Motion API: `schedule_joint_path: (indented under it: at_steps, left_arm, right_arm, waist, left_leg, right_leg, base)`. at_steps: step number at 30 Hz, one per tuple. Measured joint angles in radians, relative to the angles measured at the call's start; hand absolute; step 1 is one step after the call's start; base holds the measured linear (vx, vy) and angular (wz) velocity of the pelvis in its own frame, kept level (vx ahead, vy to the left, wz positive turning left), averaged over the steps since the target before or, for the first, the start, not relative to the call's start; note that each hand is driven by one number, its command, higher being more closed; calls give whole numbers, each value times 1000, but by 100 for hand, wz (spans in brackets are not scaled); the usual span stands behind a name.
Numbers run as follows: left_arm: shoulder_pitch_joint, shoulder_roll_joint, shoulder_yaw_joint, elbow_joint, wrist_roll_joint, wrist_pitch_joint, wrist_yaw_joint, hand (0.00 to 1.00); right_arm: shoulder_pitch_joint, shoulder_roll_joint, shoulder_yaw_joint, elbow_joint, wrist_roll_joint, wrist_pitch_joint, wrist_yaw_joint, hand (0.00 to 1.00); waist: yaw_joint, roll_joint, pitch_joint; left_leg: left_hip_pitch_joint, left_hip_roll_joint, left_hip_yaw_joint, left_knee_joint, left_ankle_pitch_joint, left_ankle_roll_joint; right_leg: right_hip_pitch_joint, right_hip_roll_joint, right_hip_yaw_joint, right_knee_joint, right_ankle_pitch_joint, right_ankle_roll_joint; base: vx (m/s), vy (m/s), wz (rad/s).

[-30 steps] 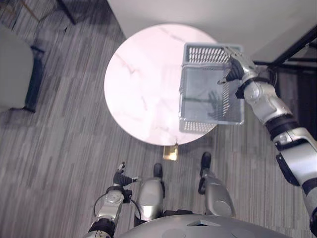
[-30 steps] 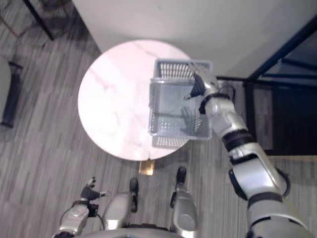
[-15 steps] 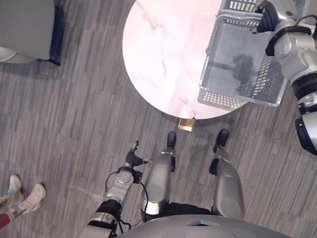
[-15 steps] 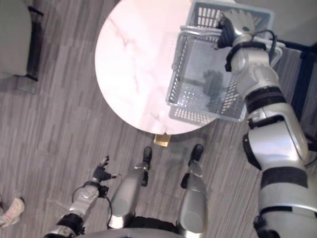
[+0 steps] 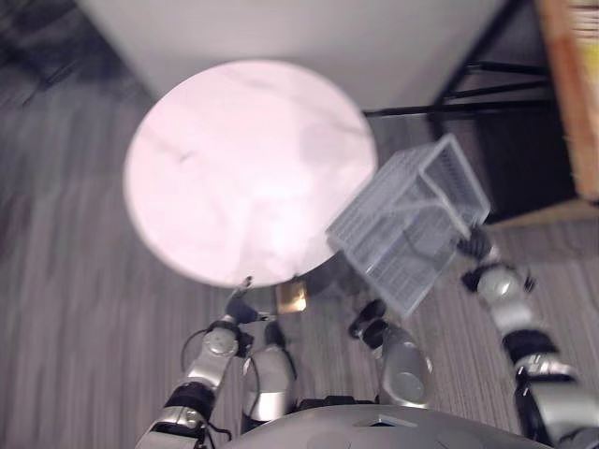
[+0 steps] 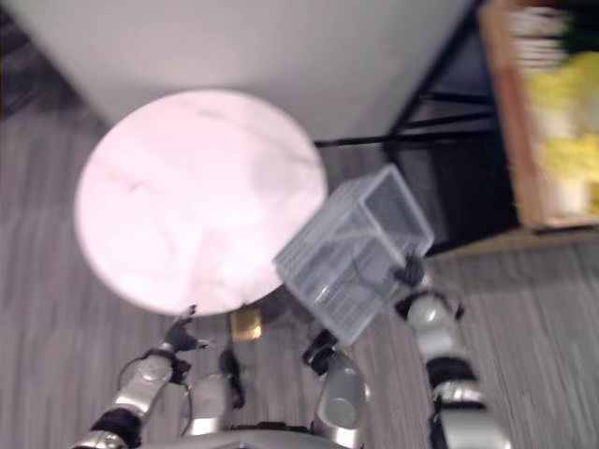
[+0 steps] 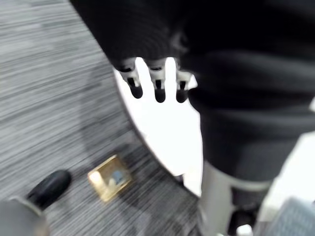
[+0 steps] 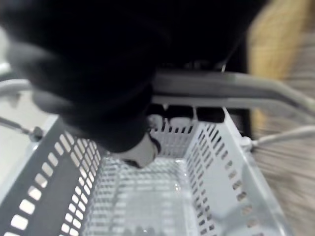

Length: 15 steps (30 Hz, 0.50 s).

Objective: Pick vegetable in the basket

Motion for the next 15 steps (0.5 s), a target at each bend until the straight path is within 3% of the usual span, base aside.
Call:
schedule_joint_path:
  at_steps: [1,2,3,4,5,7,9,10,11,12,14,15]
  left_arm:
    - [11,-1,30,3,-2,7,-1,0]
    - [15,-8,34,5,-3,8,-2,0]
    - [27,-14,35,5,-2,6,-5,0]
    - [29,-19,42,12,-2,7,-6,0]
    - [30,-37,69,44,-1,10,-9,0]
    - [48,-50,108,93,0,21,-8,0]
    - [107,-110,154,141,-3,41,-3,0]
    - [124,-135,169,146,-11,43,2,0]
    - [130,-146,176,150,-16,44,3,0]
    - [135,-145,207,146,-35,42,20,0]
    - [156,-149,209,149,-63,34,46,0]
    - [159,-150,218,147,-92,26,55,0]
  right_arm:
    - [30,35,-18,6,55,6,2,100]
    - [66,39,-37,6,86,9,8,100]
    - [99,40,-59,14,116,10,15,100]
    - [111,42,-71,20,129,10,19,100]
    - [148,67,-96,24,156,16,23,100]
    - [199,119,-122,25,187,18,27,100]
    - [245,165,-118,25,204,18,26,100]
    - [253,174,-115,31,204,20,17,100]
    - [253,176,-113,40,204,20,15,100]
    - [253,176,-109,74,204,23,11,100]
    - [264,154,-107,120,204,27,11,100]
    - [280,148,-110,148,204,30,10,100]
  waist:
    - [-4,16,-10]
    - [-31,28,-22]
    - [-47,35,-45]
    - [-52,42,-51]
    - [-59,66,-69]
    - [-72,70,-90]
    - [-69,87,-121]
    - [-69,92,-125]
    - [-65,91,-125]
    - [-37,86,-127]
    - [-18,81,-124]
    - [-17,83,-124]
  left_leg:
    - [56,31,109,13,-16,12]
    - [89,37,162,31,-41,3]
    - [126,40,228,58,-76,-32]
    - [147,46,262,73,-93,-49]
    - [176,80,333,119,-102,-64]
    - [197,142,390,236,-66,-59]
    - [179,258,322,533,91,-31]
    - [130,278,242,671,58,44]
    - [98,266,181,725,41,64]
    - [-20,145,-67,792,-10,37]
    - [-126,39,-259,782,-66,20]
    - [-178,22,-303,756,-79,20]
  right_leg:
    - [-2,29,-14,-9,-47,-36]
    - [7,-10,-80,78,-143,-44]
    - [11,-71,-164,181,-200,-23]
    - [10,-70,-175,208,-229,-21]
    - [5,-37,-175,239,-283,-3]
    - [-7,24,-95,240,-301,-3]
    - [0,174,94,163,-293,-26]
    - [14,242,183,113,-276,-36]
    - [25,273,231,87,-264,-39]
    - [72,336,358,18,-237,-47]
    - [166,396,504,-67,-216,-32]
    - [215,411,563,-99,-209,-19]
  base:
    - [87,-122,-227]
    - [101,-121,-226]
    - [115,-86,-146]
    - [209,-133,-170]
    - [297,-176,-178]
    - [390,-200,-195]
    - [427,-212,-266]
    - [326,-166,-237]
    - [427,-197,-293]
    - [324,-126,-268]
    - [384,-42,-278]
    - [369,37,-200]
